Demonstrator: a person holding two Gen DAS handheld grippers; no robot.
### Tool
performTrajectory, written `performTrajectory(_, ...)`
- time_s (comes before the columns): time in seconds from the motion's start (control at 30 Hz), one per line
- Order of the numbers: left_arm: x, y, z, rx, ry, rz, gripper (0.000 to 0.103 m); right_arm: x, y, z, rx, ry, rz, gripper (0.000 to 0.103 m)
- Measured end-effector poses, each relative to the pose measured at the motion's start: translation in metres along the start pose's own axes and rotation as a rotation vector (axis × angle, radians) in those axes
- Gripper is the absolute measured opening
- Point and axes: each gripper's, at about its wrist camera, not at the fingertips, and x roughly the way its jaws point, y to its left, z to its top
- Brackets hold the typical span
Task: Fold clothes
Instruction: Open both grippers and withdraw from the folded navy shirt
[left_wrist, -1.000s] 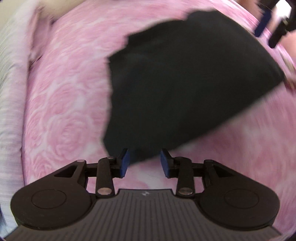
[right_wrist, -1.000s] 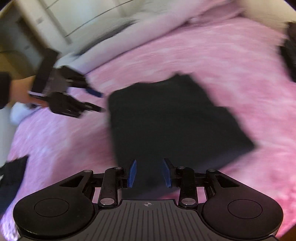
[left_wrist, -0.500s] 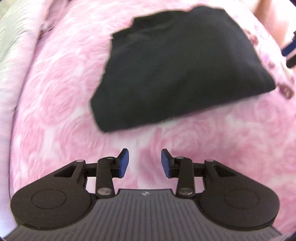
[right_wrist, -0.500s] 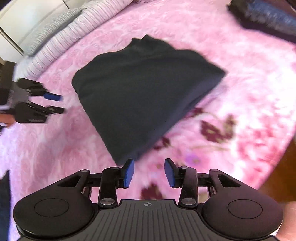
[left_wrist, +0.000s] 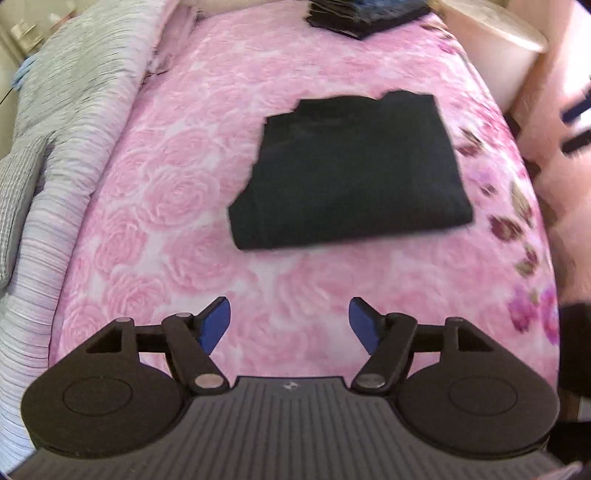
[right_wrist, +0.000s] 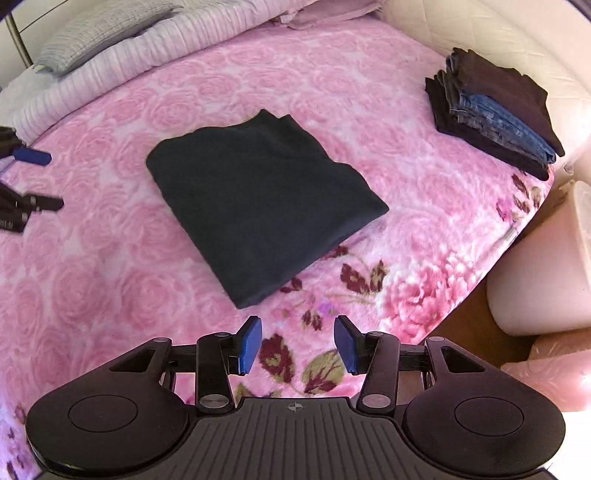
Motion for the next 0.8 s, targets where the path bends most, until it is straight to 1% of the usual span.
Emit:
performTrajectory(0.1,-0.010,-0.013,-0.008,0.023,0.012,-0.005,0.068,-0.010,0.002,0.003,-0.005,-0.024,-0.003,0.048)
performTrajectory(0.23,-0.017,-0.014,-0.015,0.032,0.008,-0.001,0.068,-0.020,0.005,0.005,0.002,-0.051,-0.006,0.048)
performTrajectory(0.43,-0.027,-0.015,-0.024,0.045,0.002,0.006,0.068,-0.023,0.013,0.007,-0.009,-0.058,-0.012,0.048)
performTrajectory(0.63,-0.033,-0.010,-0.024,0.046,-0.028,0.004,0.068,-0.025,0.018,0.007,-0.025,-0.054,-0.020,0.048)
performTrajectory(0.7,-0.034,-0.012,-0.022,0.080,-0.062,0.010,0.068,-0.026,0.019,0.007,-0.036,-0.057,-0.026,0.048)
performTrajectory(0.73,-0.034,-0.013,-0.021,0.098,-0.080,0.014,0.068,-0.025,0.021,0.007,-0.048,-0.061,-0.034,0.049)
performTrajectory(0.77,-0.034,-0.014,-0.020,0.116,-0.098,0.018,0.068,-0.024,0.022,0.007,-0.061,-0.066,-0.042,0.052)
performTrajectory(0.8,-0.026,-0.017,-0.019,0.168,-0.106,0.028,0.068,-0.024,0.024,0.007,-0.074,-0.071,-0.051,0.066)
